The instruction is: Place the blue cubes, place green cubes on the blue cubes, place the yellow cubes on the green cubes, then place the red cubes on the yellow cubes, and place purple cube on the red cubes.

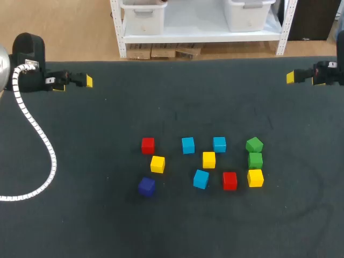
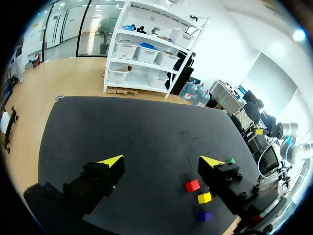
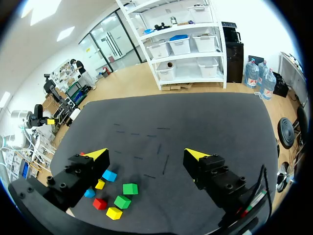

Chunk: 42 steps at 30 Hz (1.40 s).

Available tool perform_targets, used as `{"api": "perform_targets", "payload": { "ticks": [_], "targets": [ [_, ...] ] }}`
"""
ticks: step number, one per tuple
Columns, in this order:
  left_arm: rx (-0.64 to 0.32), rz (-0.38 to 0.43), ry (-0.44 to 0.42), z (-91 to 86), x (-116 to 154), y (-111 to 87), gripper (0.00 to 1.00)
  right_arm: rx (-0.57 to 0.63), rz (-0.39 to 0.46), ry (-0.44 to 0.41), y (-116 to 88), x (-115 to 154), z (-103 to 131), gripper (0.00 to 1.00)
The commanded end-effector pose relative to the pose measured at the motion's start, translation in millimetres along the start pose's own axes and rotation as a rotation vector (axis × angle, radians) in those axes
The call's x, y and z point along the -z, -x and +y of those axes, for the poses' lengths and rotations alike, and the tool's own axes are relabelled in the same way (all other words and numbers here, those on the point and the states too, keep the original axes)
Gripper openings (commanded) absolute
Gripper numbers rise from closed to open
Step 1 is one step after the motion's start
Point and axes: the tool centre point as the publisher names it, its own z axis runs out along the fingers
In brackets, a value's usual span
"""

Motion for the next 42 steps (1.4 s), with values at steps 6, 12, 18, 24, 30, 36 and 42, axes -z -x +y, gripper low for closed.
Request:
{"api": "perform_targets", "payload": {
  "ticks": [6,12,18,24,30,36,42],
  "targets": [
    [-0.002,-0.006,-0.011,2.2,0,-1.2,1.0,0.0,0.0,0.0,0,0,0,1.0],
    [-0.002,-0.006,-0.011,2.2,0,-1.2,1.0,0.0,0.0,0.0,0,0,0,1.0],
    [-0.002,-0.006,-0.011,2.2,0,-1.2,1.0,0.0,0.0,0.0,0,0,0,1.0],
    [-0.002,-0.006,-0.011,2.2,0,-1.2,1.0,0.0,0.0,0.0,0,0,0,1.0],
    [-0.002,-0.006,-0.011,2.2,0,-1.2,1.0,0.0,0.0,0.0,0,0,0,1.0],
    [-0.002,-0.006,-0.011,2.2,0,-1.2,1.0,0.043,0.004,-0.014,-3,0,4,1.0],
    [-0.002,-0.006,-0.011,2.2,0,-1.2,1.0,0.126,0.027,0.0,-7,2,15,1.0]
  ]
}}
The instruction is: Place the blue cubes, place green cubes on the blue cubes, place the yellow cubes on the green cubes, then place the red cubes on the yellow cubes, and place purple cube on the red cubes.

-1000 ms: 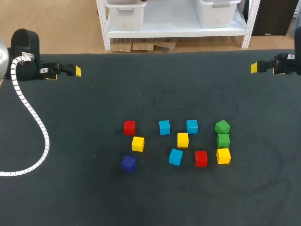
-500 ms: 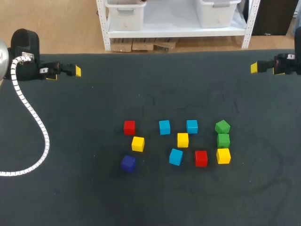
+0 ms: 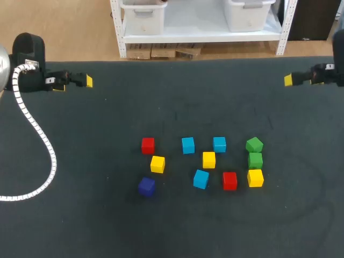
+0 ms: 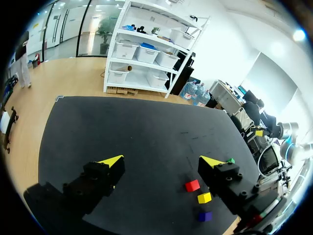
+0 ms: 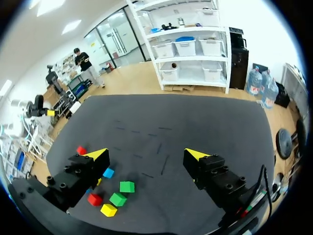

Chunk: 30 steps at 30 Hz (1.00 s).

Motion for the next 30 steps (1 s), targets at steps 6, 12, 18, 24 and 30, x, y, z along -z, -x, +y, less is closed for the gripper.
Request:
{"api": "perform_targets", "payload": {
  "ticks": [6,12,18,24,30],
  "targets": [
    [-0.002,-0.006,-0.011,2.2,0,-1.2,1.0,0.28,0.141,0.134,-36,1,59,1.0],
    [-0.002,-0.006,-0.011,2.2,0,-1.2,1.0,0.566,0.263,0.231,-76,-8,96,1.0],
    [-0.002,-0.006,-0.011,2.2,0,-1.2,1.0,0.875,0.365,0.296,-102,-23,108,1.0],
    [-0.002,-0.006,-0.011,2.2,0,-1.2,1.0,1.168,0.454,0.406,-108,-34,121,1.0],
    [-0.002,-0.006,-0.011,2.2,0,-1.2,1.0,1.372,0.536,0.503,-104,-46,139,1.0]
  ]
}}
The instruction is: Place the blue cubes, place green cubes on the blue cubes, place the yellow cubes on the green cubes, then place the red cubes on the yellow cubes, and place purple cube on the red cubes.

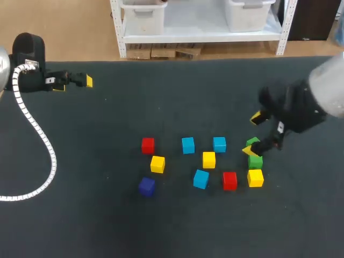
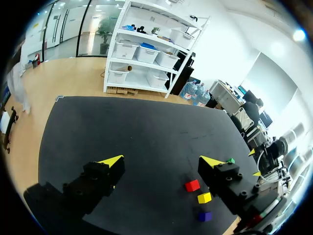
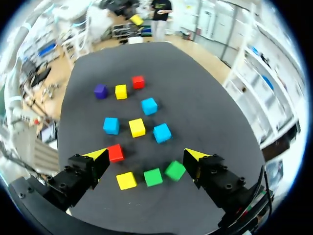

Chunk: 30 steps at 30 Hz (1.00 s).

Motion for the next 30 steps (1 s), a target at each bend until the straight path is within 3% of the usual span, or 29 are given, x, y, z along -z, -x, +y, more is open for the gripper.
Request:
{"api": "perform_targets", "payload": {
  "ticks": [1,6,12,20,24,27,30],
  "targets": [
    [-0.002,-0.006,-0.011,2.3,0,-1.2,1.0,0.594,0.194,0.258,13,-13,-4,1.0],
    [-0.002,-0.006,-0.011,2.3,0,-1.2,1.0,0.737,0.278,0.287,9,-26,-3,1.0],
    [-0.002,-0.006,-0.011,2.3,0,-1.2,1.0,0.792,0.377,0.281,8,-44,-7,1.0],
    [-0.002,-0.006,-0.011,2.3,0,-1.2,1.0,0.726,0.412,0.284,25,-56,-11,1.0],
    [-0.002,-0.006,-0.011,2.3,0,-1.2,1.0,0.678,0.429,0.282,24,-59,-13,1.0],
    [-0.002,-0.006,-0.011,2.3,0,-1.2,1.0,0.635,0.442,0.272,18,-64,-17,0.69],
    [-0.002,-0.006,-0.011,2.3,0,-1.2,1.0,0.56,0.455,0.258,15,-69,-23,0.56]
  ]
}}
